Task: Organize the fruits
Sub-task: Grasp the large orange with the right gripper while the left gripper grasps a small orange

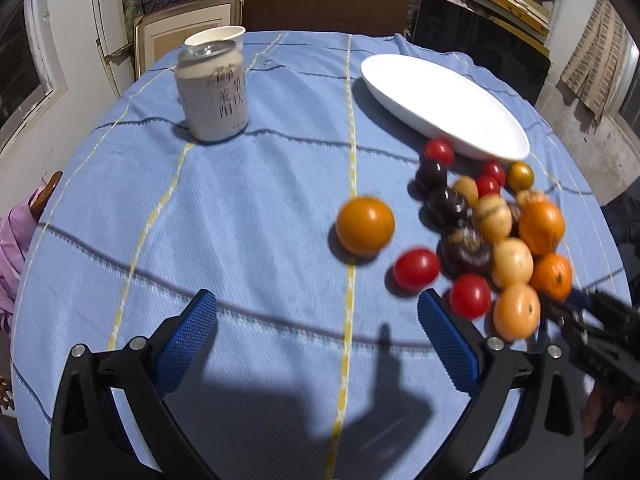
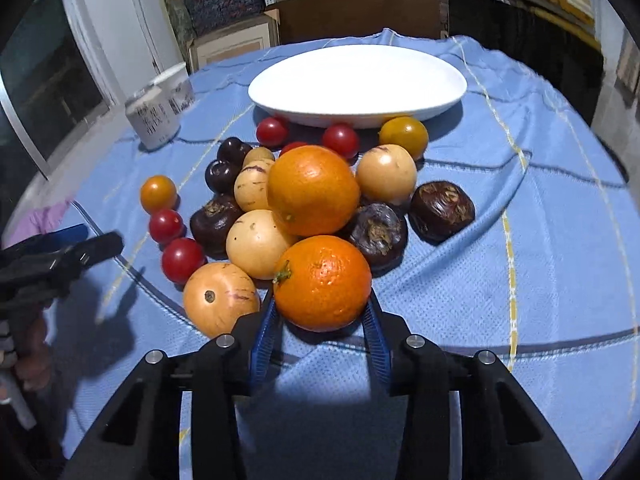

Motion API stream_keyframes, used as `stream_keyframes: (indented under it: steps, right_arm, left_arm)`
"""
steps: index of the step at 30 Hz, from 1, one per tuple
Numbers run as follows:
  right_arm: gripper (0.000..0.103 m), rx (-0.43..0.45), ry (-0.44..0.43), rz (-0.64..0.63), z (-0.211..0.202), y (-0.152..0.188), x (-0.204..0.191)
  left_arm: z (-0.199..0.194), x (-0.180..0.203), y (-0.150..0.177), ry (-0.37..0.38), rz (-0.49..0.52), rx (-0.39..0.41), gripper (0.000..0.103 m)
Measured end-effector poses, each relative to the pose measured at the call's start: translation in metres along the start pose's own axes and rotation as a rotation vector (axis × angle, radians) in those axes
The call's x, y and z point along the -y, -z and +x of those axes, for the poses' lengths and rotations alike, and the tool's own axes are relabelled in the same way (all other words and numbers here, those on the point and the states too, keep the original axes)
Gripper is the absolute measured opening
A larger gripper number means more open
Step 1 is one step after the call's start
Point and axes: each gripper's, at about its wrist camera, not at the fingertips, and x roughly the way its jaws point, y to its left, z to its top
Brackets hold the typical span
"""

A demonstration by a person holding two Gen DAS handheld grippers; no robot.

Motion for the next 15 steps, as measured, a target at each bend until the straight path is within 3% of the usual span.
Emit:
stream_keyframes:
  steps: [9, 15]
  right_arm:
    - [0.042, 0.0, -0.028, 0.028, -0.015, 0.012, 0.017]
    - [0.042, 0.001, -0.035, 0.036, -0.02, 0.013, 0.024]
  left_arm:
    - [0.033, 0.016, -0.033, 0.03, -0.009, -0.059, 0.098]
    - [0.044, 0.013, -0.038, 0.126, -0.066, -0.08, 0.058]
